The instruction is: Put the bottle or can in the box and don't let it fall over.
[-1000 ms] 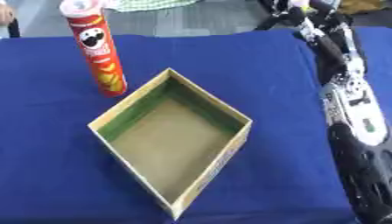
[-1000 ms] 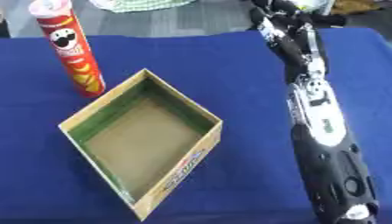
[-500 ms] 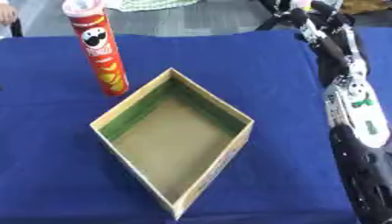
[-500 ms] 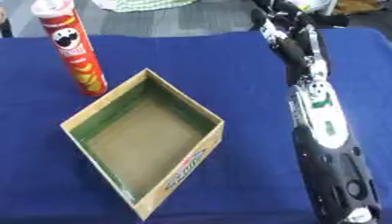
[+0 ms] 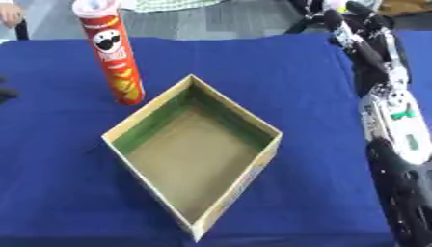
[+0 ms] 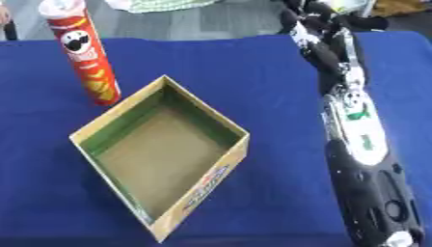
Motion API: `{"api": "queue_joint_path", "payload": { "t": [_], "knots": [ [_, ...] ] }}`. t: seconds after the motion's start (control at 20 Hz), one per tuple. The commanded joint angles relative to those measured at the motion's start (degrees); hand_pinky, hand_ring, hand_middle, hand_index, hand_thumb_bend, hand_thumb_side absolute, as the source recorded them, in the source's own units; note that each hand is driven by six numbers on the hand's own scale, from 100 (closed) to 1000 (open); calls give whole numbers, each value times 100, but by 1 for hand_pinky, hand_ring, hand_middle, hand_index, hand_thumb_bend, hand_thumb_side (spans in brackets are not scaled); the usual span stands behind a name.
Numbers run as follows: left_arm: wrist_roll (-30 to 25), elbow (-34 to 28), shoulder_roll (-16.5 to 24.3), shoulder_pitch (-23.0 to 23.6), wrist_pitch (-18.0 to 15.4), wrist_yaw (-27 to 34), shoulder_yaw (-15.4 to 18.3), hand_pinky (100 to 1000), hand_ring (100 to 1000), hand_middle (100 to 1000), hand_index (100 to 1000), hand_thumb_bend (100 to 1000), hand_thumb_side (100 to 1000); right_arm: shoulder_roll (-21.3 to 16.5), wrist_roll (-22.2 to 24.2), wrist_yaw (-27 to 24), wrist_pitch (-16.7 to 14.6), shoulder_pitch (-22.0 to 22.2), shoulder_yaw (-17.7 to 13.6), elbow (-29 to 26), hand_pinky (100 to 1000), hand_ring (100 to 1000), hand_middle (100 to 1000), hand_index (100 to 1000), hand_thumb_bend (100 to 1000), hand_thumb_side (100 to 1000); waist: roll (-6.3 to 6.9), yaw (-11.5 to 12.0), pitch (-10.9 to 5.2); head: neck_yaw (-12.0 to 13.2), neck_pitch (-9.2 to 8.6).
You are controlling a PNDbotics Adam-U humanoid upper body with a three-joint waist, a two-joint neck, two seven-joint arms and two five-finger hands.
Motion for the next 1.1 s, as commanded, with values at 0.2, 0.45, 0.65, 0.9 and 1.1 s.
{"api": "queue_joint_path", "payload": {
  "t": [0.2, 0.45, 0.65, 0.9, 1.1],
  "knots": [
    [90, 7, 63, -194, 103, -180, -60, 1000, 844, 688, 911, 895, 927, -38, 30, -9, -22, -91, 17, -54, 757, 956, 1000, 803, 650, 338, 8, 5, -45, 66, 10],
    [51, 145, 29, -354, 174, -233, -99, 1000, 841, 687, 910, 883, 934, -27, 45, -8, -21, -98, 25, -55, 757, 956, 1000, 803, 650, 336, 6, 1, -38, 85, 10],
    [53, 255, 18, -490, 185, -285, -128, 1000, 841, 689, 916, 870, 929, -25, 52, -11, -22, -109, 28, -57, 757, 956, 1000, 803, 650, 335, -2, -10, -26, 96, -1],
    [83, 319, -21, -691, 215, -365, -141, 1000, 843, 693, 920, 845, 924, -14, 61, -18, -22, -121, 34, -57, 757, 956, 1000, 803, 650, 334, -19, -20, -10, 127, -6],
    [67, 368, -41, -815, 257, -422, -145, 1000, 848, 699, 922, 829, 925, -8, 66, -23, -22, -132, 34, -57, 757, 956, 1000, 803, 651, 333, -35, -30, 3, 140, -26]
  ]
}}
